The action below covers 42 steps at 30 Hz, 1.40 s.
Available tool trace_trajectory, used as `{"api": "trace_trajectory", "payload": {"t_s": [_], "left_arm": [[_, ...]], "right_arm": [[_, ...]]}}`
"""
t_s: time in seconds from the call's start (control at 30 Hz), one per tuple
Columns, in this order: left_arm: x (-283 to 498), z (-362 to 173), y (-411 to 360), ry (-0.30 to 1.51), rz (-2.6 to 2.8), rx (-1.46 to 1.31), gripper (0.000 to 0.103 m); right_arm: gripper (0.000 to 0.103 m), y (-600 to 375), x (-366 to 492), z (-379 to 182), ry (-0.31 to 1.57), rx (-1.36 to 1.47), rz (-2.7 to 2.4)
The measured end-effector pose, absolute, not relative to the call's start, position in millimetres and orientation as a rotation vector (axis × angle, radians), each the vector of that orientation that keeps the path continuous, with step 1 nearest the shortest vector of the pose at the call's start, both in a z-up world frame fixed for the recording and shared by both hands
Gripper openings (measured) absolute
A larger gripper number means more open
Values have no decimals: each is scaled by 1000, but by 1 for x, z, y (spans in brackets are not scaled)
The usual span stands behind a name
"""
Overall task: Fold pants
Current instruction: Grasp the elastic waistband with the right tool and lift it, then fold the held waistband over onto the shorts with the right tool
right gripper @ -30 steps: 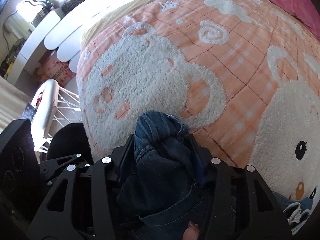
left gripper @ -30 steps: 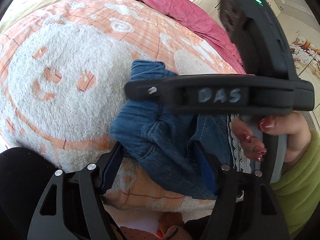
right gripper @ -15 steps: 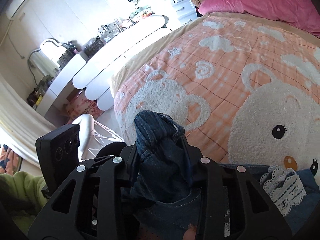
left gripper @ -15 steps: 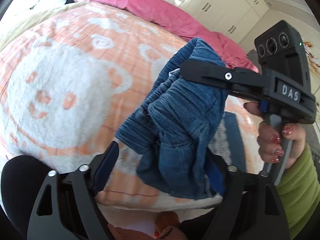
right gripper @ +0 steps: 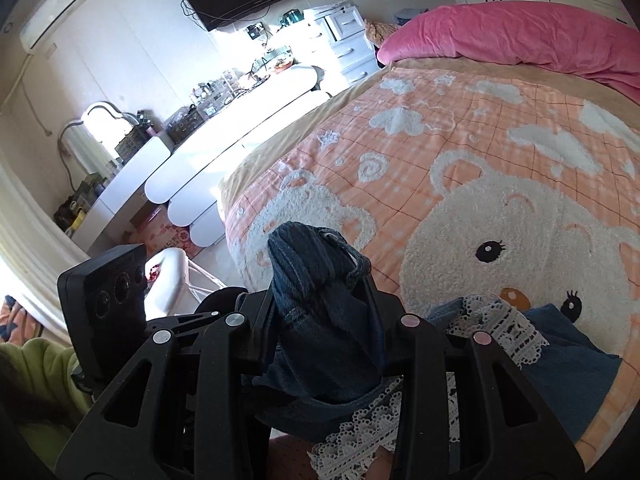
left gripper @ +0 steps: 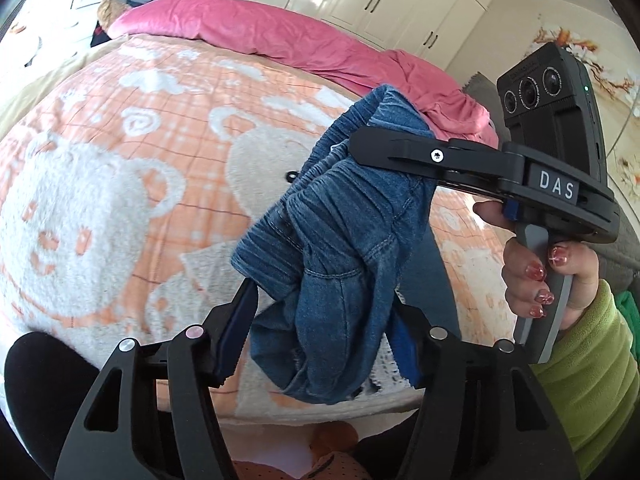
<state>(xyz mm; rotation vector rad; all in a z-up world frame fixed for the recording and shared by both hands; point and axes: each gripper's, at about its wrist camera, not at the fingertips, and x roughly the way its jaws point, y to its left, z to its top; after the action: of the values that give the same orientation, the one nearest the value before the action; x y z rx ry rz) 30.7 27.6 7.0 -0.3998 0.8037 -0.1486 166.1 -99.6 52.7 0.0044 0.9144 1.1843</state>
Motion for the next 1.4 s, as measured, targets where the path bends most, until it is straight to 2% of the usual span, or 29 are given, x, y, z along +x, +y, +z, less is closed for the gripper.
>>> {"api": "trace_trajectory", "payload": {"t_s": [0.27,0.5,0.73,1.0,1.17,1.3,1.4], "left_arm": [[45,6,-1,824,-170,-361,59],[64,-2,-40,843,-291,-323,64],[53,-18,-53,890,-430,-320,66],[41,-14,-26,881,-308,-276,66],[43,-16,-33,892,-313,-260,64],[40,-11,-51,862,-348,-200,63],[42,-10,-66,855,-378,-147,58]], "right_arm": [[29,-131,171,52,895,38,1156],[48,-188,186,49,875,151,1046],[49,-251,163,26,855,151,872],[57,-236,121,19,852,22,822],[57,-230,119,0,931,-22,733],[57,-250,133,1,941,123,748],[57,-246,148,-2,1005,171,779]]}}
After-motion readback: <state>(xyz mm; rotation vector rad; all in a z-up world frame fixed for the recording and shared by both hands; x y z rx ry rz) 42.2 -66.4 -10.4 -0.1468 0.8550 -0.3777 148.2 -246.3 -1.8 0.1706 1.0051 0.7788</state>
